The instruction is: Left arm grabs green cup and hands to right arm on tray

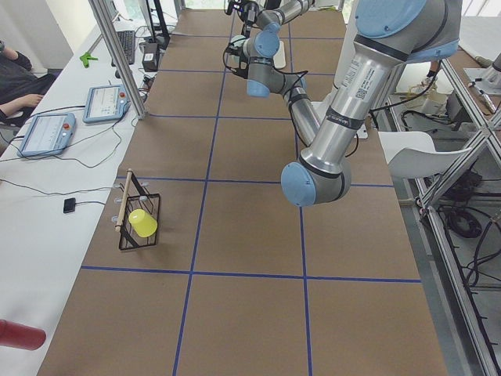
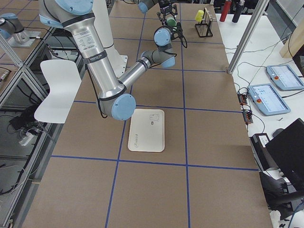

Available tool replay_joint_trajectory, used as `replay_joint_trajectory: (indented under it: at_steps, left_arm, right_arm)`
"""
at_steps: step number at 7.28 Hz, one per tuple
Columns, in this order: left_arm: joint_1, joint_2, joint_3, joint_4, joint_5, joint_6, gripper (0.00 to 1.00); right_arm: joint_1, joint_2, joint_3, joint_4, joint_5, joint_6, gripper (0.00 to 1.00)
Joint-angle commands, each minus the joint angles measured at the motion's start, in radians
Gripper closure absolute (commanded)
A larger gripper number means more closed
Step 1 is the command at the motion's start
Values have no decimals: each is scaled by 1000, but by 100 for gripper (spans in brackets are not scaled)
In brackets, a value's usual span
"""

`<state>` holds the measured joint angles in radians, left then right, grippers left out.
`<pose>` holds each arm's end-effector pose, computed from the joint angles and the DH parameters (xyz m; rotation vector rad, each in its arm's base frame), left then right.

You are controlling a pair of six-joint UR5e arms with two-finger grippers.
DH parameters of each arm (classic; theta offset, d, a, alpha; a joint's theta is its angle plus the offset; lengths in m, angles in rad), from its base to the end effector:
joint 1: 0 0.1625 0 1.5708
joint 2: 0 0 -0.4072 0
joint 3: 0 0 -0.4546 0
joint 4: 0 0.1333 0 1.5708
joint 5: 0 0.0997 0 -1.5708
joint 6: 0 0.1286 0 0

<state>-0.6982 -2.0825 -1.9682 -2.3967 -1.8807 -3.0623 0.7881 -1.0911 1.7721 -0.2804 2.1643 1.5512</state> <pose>0.3863 -0.4470 0.0405 -0.9706 1.6628 -1.3020 -0.3799 -0.4690 0.1042 0.3850 -1.8611 -0.0655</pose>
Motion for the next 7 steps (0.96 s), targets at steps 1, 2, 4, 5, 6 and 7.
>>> replay_joint_trajectory:
  at_steps: [1,2,4,5,6,7]
  left_arm:
    - [0,4,5,-5,-5,-113,84]
    - [0,2,5,-10,-5,-137,84]
    - [3,4,8,-80,-5,-165,84]
    - [5,4,11,-94,-6,-168,84]
    - [5,5,12,-96,-14,-173,84]
    - [6,4,14,-104,-21,-174,84]
  right_arm:
    - [-1,0,0,6,-8,1,3]
    - [-1,2,0,6,-12,1,3]
    - [-9,2,-2,4,-14,1,3]
    - [-12,0,-3,4,-14,1,3]
    - [-13,0,-5,4,-14,1,3]
    - [-15,0,-5,4,-14,1,3]
